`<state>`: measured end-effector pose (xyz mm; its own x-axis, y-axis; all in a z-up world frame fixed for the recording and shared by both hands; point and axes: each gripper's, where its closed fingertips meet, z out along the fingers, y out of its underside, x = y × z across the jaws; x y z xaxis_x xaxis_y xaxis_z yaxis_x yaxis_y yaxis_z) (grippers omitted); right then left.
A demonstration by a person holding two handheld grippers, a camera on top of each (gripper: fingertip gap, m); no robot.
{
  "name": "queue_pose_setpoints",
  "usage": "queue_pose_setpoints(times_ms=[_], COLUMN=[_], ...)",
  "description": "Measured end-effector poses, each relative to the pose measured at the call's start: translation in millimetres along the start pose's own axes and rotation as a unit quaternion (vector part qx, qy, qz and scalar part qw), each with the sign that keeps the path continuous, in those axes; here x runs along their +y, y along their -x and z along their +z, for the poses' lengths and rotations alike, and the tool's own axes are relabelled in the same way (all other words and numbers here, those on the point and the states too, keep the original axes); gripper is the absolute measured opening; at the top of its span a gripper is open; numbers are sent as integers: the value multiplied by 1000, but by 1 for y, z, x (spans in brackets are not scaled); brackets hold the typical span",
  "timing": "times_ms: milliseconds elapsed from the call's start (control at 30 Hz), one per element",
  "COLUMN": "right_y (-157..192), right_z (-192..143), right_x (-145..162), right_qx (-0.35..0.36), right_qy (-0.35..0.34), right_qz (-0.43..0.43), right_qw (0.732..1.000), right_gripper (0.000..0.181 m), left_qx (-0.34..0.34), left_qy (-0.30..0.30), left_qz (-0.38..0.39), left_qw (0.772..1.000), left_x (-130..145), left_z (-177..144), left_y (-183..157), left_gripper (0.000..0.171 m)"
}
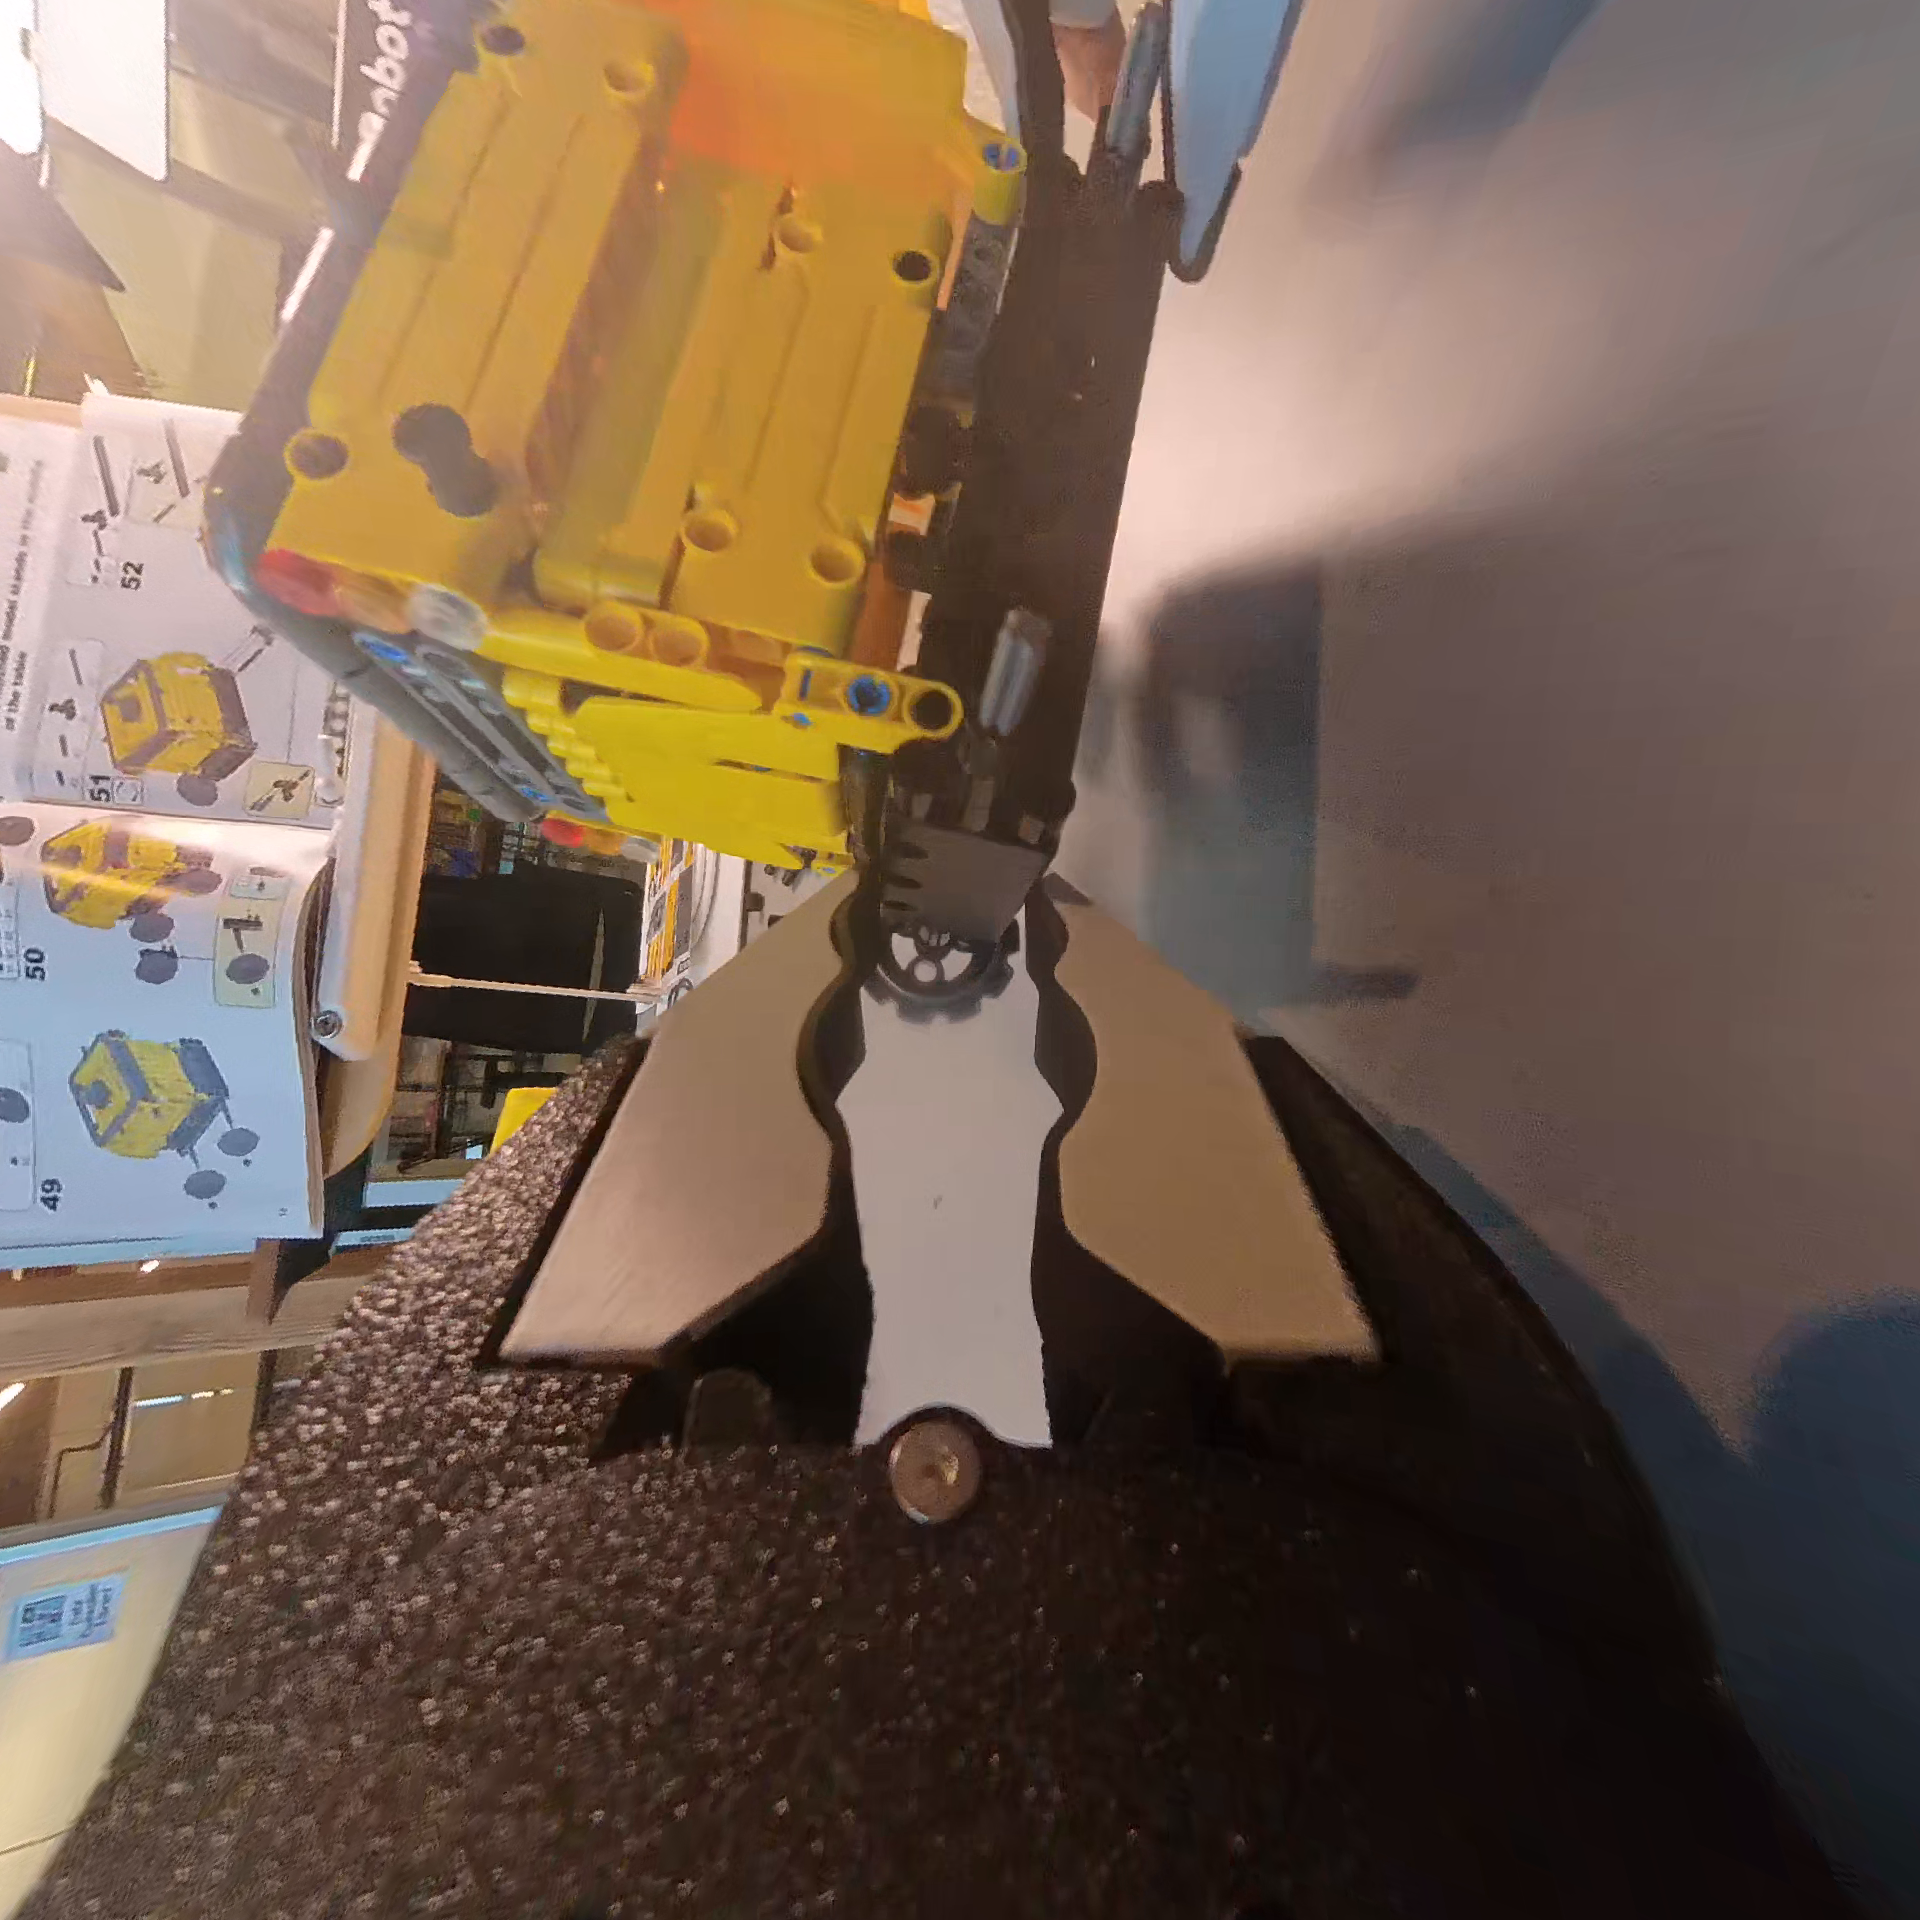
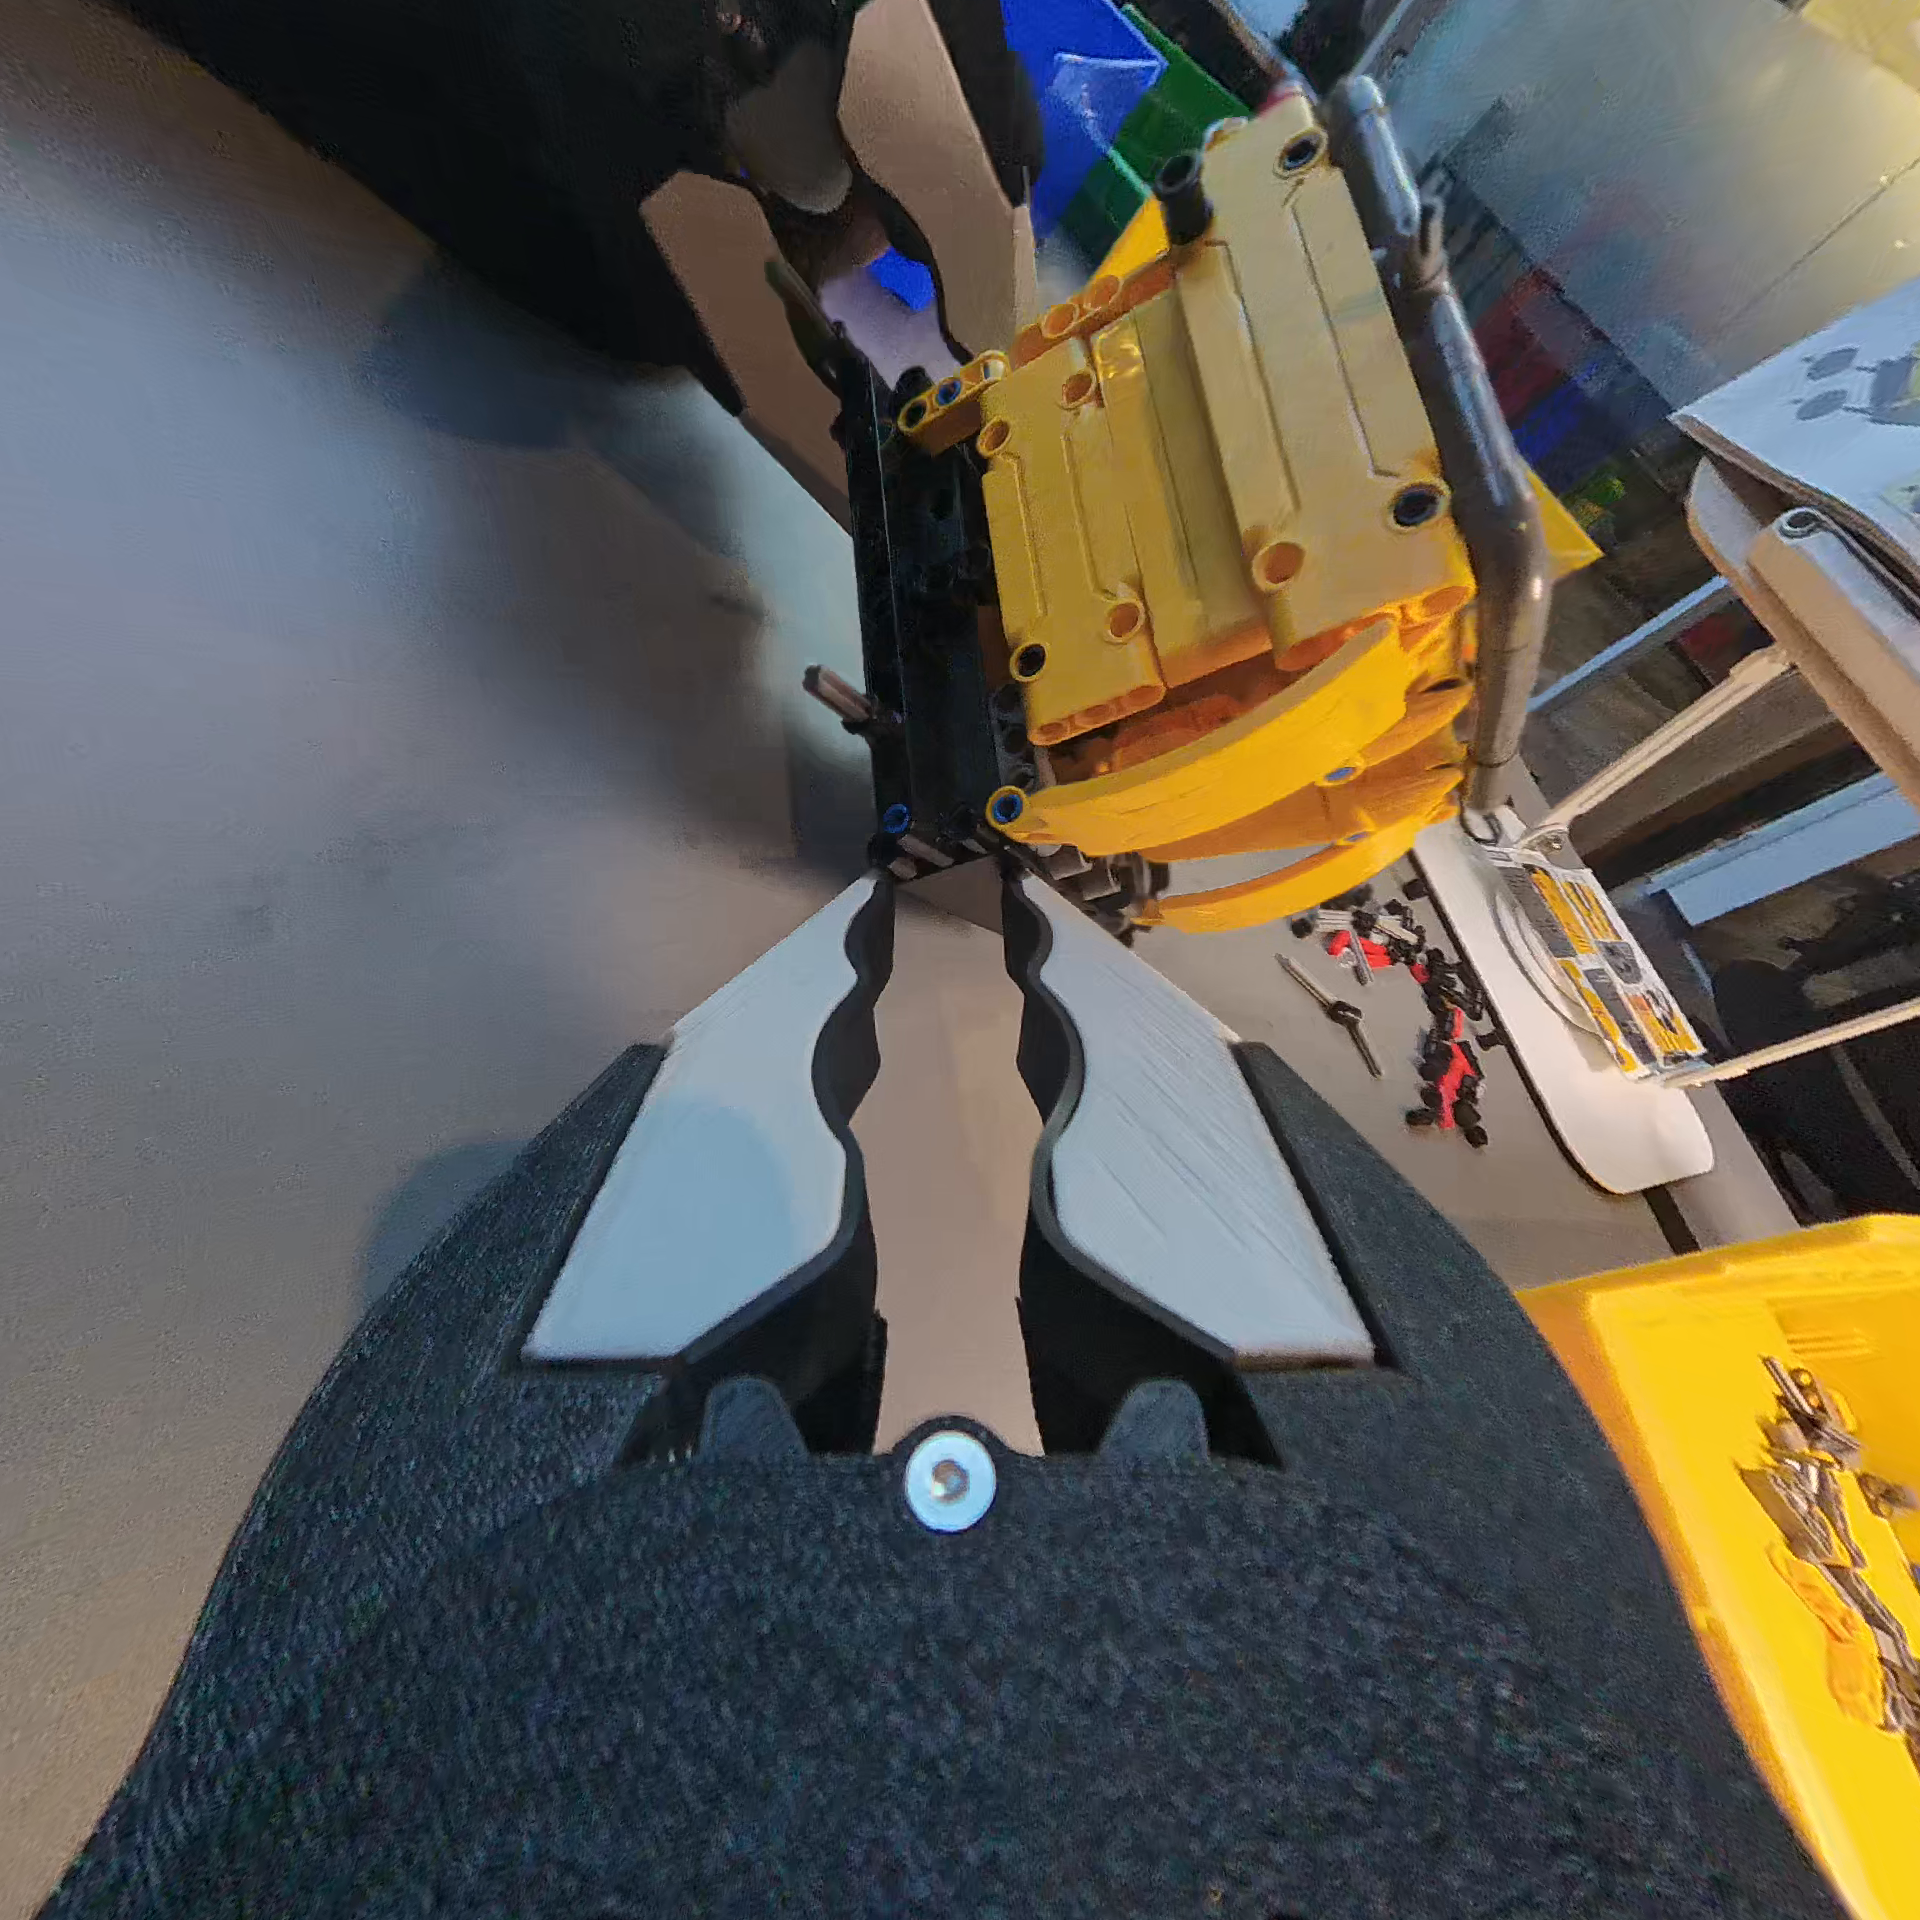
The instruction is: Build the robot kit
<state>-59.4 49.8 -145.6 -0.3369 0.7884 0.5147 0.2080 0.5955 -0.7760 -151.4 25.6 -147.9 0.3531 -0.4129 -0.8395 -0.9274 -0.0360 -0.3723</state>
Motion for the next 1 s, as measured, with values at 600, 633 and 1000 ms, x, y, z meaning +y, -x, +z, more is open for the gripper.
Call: queue_pose_setpoints(times_ms=[600, 633, 1000], right_y=[15, 14, 8], right_z=[-7, -8, -2], right_x=[22, 20, 17], right_qx=[-76, -75, -82], right_qy=[47, 41, 41], right_qz=[28, 35, 91], right_qw=[996, 996, 992], right_gripper=[21, 21, 63], left_qx=[123, 145, 268], left_qy=[-12, -20, 13], left_qz=[-55, -108, -306], left_qw=[991, 983, 914], left_x=[8, 8, -21], left_z=[-40, -44, -44], left_y=[-40, -41, -72], left_gripper=[44, 49, 72])
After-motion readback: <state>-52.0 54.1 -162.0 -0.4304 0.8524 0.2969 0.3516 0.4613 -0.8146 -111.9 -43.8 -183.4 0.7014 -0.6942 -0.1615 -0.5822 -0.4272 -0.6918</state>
